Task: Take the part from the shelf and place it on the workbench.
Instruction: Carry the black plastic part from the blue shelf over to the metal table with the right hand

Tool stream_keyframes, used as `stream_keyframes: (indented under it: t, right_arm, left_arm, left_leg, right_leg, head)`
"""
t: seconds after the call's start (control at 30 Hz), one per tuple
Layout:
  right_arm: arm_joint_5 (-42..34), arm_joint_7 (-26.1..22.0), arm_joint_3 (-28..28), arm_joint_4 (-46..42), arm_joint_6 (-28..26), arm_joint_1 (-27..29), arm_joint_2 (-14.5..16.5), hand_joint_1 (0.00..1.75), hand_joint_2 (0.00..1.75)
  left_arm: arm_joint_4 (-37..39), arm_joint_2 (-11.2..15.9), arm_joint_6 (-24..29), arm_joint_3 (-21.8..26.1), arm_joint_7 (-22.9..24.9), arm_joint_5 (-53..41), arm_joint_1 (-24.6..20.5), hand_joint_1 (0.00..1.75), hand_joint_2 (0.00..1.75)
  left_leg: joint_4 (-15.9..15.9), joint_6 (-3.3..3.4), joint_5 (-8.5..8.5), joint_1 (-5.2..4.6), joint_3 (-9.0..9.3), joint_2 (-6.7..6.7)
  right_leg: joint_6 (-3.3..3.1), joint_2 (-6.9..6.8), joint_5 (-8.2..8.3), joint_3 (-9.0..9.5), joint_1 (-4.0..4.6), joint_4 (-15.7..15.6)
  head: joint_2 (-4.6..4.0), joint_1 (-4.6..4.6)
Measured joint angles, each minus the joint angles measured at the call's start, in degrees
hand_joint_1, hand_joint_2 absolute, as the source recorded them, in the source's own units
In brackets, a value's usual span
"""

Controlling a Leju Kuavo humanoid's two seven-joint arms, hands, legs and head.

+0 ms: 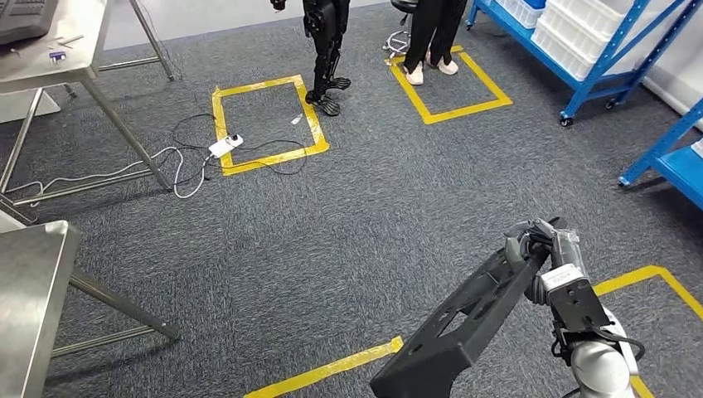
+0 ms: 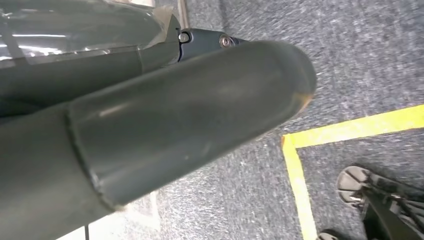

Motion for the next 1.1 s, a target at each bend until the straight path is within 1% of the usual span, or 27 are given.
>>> stream_keyframes:
  t: [0.03,0.1,0.17,0.2,0.23,0.27,0.3,0.33,0.4,0.43,0.47,0.53,0.6,0.63,0.7,0.73,0.77,0.8,0.83,0.87,0.9,0.93,0.97,1.0,1.03,1.07,1.1]
  right_arm:
    - [0.00,-0.10,-0.01,-0.04,-0.01,0.07,0.05,1.75,1.75]
    - [0.04,-0.38,-0.01,-0.22,-0.02,0.22,0.22,1.75,1.75]
    - [0.16,-0.63,0.01,-0.43,-0.03,0.46,0.49,1.75,1.75]
    - [0.26,-0.71,0.02,-0.49,-0.04,0.59,0.65,1.75,1.75]
    - [0.40,-0.78,0.04,-0.49,-0.04,0.69,0.83,1.75,1.75]
    - [0.62,-0.85,0.11,-0.49,-0.04,0.70,1.04,1.75,1.75]
    - [0.96,-0.91,0.30,-0.45,-0.05,0.59,1.30,1.75,1.75]
    - [1.36,-0.97,0.65,-0.37,-0.07,0.29,1.56,1.75,1.75]
    - [2.08,-1.03,1.66,0.05,-0.16,-0.77,2.05,1.75,1.75]
    - [2.32,-1.05,2.25,0.48,-0.20,-1.57,2.21,1.75,1.75]
    - [2.46,-1.03,2.84,1.11,-0.22,-2.54,2.37,1.75,1.75]
    - [2.66,-0.90,4.28,2.95,-0.24,-5.23,2.61,1.75,1.75]
    - [2.76,-0.74,5.75,5.10,-0.23,-8.25,2.85,1.75,1.75]
    - [2.79,-0.68,6.30,6.11,-0.25,-9.53,2.94,1.75,1.75]
    - [2.82,-0.60,7.06,8.01,-0.29,-11.19,3.10,1.75,1.75]
    - [2.84,-0.57,7.38,8.84,-0.33,-11.66,3.15,1.75,1.75]
    - [2.84,-0.55,7.73,9.59,-0.36,-12.02,3.21,1.75,1.75]
    - [2.84,-0.56,8.08,10.23,-0.42,-12.35,3.27,1.75,1.75]
    - [2.82,-0.61,8.38,10.75,-0.51,-12.68,3.33,1.75,1.75]
    - [2.78,-0.74,8.60,11.21,-0.62,-13.03,3.38,1.75,1.75]
    - [2.70,-0.94,8.73,11.65,-0.73,-13.37,3.42,1.75,1.75]
    - [2.60,-1.19,8.80,12.02,-0.83,-13.62,3.44,1.75,1.75]
    - [2.50,-1.46,8.86,12.37,-0.88,-13.77,3.45,1.75,1.75]
    - [2.42,-1.68,8.95,12.69,-0.91,-13.84,3.46,1.75,1.75]
    - [2.35,-1.89,9.08,12.92,-0.91,-13.88,3.50,1.75,1.75]
    - [2.30,-2.08,9.26,13.12,-0.91,-13.96,3.54,1.75,1.75]
    - [2.26,-2.24,9.41,13.27,-0.94,-14.05,3.58,1.75,1.75]
  left_arm:
    - [0.00,0.01,0.02,0.09,0.16,-0.01,0.09,0.00,0.00]
    - [0.01,-0.02,0.10,0.21,0.45,0.04,0.18,0.00,0.00]
    - [0.00,-0.06,0.17,0.25,0.57,0.07,0.15,0.00,0.00]
    - [-0.01,-0.09,0.19,0.26,0.61,0.09,0.13,0.00,0.00]
    - [0.00,-0.11,0.21,0.28,0.66,0.14,0.13,0.00,0.00]
    - [0.00,-0.16,0.28,0.36,0.72,0.26,0.14,0.00,0.00]
    - [0.00,-0.24,0.39,0.50,0.78,0.40,0.15,0.00,0.00]
    - [0.00,-0.32,0.56,0.69,0.81,0.52,0.16,0.00,0.00]
    - [-0.01,-0.45,0.98,1.09,0.86,0.67,0.09,0.00,0.00]
    - [-0.01,-0.53,1.24,1.31,0.92,0.72,0.03,0.00,0.00]
    - [-0.01,-0.63,1.47,1.54,1.03,0.78,-0.03,0.00,0.00]
    - [-0.01,-0.91,2.10,2.14,1.39,0.98,-0.13,0.00,0.00]
    - [-0.01,-1.28,2.73,2.77,1.75,1.14,-0.28,0.00,0.00]
    - [-0.01,-1.48,2.97,3.04,1.87,1.19,-0.38,0.00,0.00]
    - [-0.01,-1.84,3.28,3.48,2.05,1.24,-0.52,0.00,0.00]
    - [-0.01,-2.03,3.36,3.68,2.12,1.26,-0.54,0.00,0.00]
    - [-0.01,-2.19,3.42,3.88,2.17,1.27,-0.53,0.00,0.00]
    - [-0.01,-2.35,3.50,4.05,2.21,1.27,-0.51,0.00,0.00]
    - [-0.01,-2.45,3.54,4.20,2.23,1.27,-0.50,0.00,0.00]
    - [-0.01,-2.52,3.58,4.31,2.24,1.24,-0.49,0.00,0.00]
    - [-0.01,-2.56,3.59,4.38,2.23,1.21,-0.49,0.00,0.00]
    - [-0.01,-2.57,3.59,4.44,2.21,1.17,-0.47,0.00,0.00]
    - [-0.01,-2.61,3.58,4.49,2.19,1.13,-0.43,0.00,0.00]
    - [-0.01,-2.64,3.58,4.53,2.18,1.11,-0.35,0.00,0.00]
    - [0.00,-2.69,3.59,4.60,2.16,1.09,-0.25,0.00,0.00]
    - [0.01,-2.74,3.59,4.69,2.16,1.08,-0.17,0.00,0.00]
    - [0.01,-2.77,3.60,4.78,2.16,1.08,-0.13,0.00,0.00]
  left_leg:
    - [0.06,-0.27,-0.01,0.16,-0.15,-0.07]
    - [2.13,-0.70,-1.54,0.30,-1.11,1.55]
    - [8.41,-1.02,-5.19,0.35,-4.00,4.07]
    - [12.38,-1.14,-6.98,0.41,-5.88,4.70]
    - [15.44,-1.21,-8.04,0.45,-7.33,4.98]
    - [16.71,-1.22,-8.10,0.46,-7.91,5.10]
    - [15.67,-1.14,-7.12,0.45,-7.31,5.25]
    - [12.50,-0.97,-5.44,0.43,-5.56,5.69]
    - [4.67,-0.39,-2.53,0.16,-1.28,7.62]
    - [2.18,-0.07,-1.85,-0.06,0.00,8.32]
    - [1.02,0.19,-1.68,-0.29,0.50,8.63]
    - [0.51,0.76,-1.39,-0.53,0.48,7.84]
    - [-0.36,1.56,-0.72,-0.39,0.87,7.06]
    - [-0.78,1.94,-0.38,-0.24,1.08,6.62]
    - [-0.98,2.28,-0.11,-0.16,1.08,5.53]
    - [-0.97,2.27,-0.09,-0.17,1.03,4.84]
    - [-0.94,2.23,-0.07,-0.16,1.01,4.16]
    - [-0.88,2.18,-0.05,-0.13,1.01,3.46]
    - [-0.77,2.10,-0.04,-0.07,1.02,2.80]
    - [-0.59,1.93,-0.08,0.00,0.99,2.16]
    - [-0.35,1.63,-0.15,-0.02,0.86,1.53]
    - [-0.15,1.26,-0.16,-0.05,0.62,1.03]
    - [-0.02,0.85,-0.12,-0.09,0.35,0.59]
    - [-0.02,0.47,0.02,-0.10,0.11,0.25]
    - [-0.06,0.17,0.13,-0.02,-0.10,0.02]
    - [0.17,-0.09,-0.04,0.05,-0.27,0.41]
    - [1.00,-0.33,-0.65,0.08,-0.68,1.33]
  right_leg:
    - [-0.50,-0.37,0.15,0.02,-0.13,-0.03]
    - [-1.65,-1.25,0.38,0.14,-0.28,-0.22]
    - [-2.67,-2.29,0.39,0.20,0.00,-0.30]
    - [-2.93,-2.87,0.35,0.18,0.25,-0.29]
    - [-3.00,-3.47,0.32,0.17,0.46,-0.29]
    - [-3.05,-4.06,0.28,0.16,0.61,-0.28]
    - [-3.07,-4.60,0.26,0.18,0.72,-0.28]
    - [-3.09,-5.05,0.23,0.21,0.79,-0.28]
    - [-2.99,-5.74,0.13,0.26,1.15,-0.22]
    - [-2.85,-6.01,0.09,0.26,1.36,-0.21]
    - [-2.67,-6.29,0.07,0.25,1.53,-0.21]
    - [-2.20,-6.85,0.08,0.25,1.74,-0.31]
    - [-1.90,-5.84,-0.88,-0.36,1.66,1.12]
    - [-1.93,-4.80,-2.08,-1.33,1.57,3.34]
    - [-2.23,-2.99,-5.20,-4.58,1.19,10.45]
    - [-2.14,-2.67,-6.29,-6.12,1.07,13.71]
    - [-1.83,-2.55,-6.63,-6.95,0.95,15.43]
    - [-1.32,-2.48,-6.01,-6.75,0.79,14.93]
    - [-0.68,-2.33,-4.59,-5.54,0.54,12.29]
    - [-0.02,-1.77,-2.80,-3.63,0.14,8.09]
    - [0.38,-0.98,-1.40,-1.87,-0.05,4.28]
    - [0.45,-0.40,-0.46,-0.62,-0.15,1.59]
    - [0.28,0.03,-0.06,0.00,-0.07,0.15]
    - [-0.10,-0.06,-0.05,0.03,0.24,0.10]
    - [-0.49,-0.48,0.12,0.01,0.22,0.06]
    - [-0.86,-0.81,0.26,0.01,0.18,0.00]
    - [-1.35,-1.21,0.36,0.08,0.09,-0.08]
  head:
    - [0.00,-0.04]
    - [-0.01,-0.24]
    - [-0.01,-0.54]
    - [-0.01,-0.67]
    - [-0.01,-0.66]
    - [-0.01,-0.67]
    - [-0.01,-0.67]
    - [-0.01,-0.67]
    - [-0.01,-0.67]
    - [-0.01,-0.64]
    - [-0.01,-0.63]
    - [-0.01,-0.58]
    - [-0.01,-0.56]
    - [-0.01,-0.50]
    - [-0.01,-0.38]
    - [-0.01,-0.31]
    - [-0.01,-0.29]
    - [-0.01,-0.29]
    - [-0.01,-0.29]
    - [-0.01,-0.28]
    - [-0.01,-0.27]
    - [0.00,-0.27]
    - [0.00,-0.31]
    - [0.00,-0.33]
    - [0.00,-0.36]
    - [-0.01,-0.38]
    - [-0.01,-0.47]
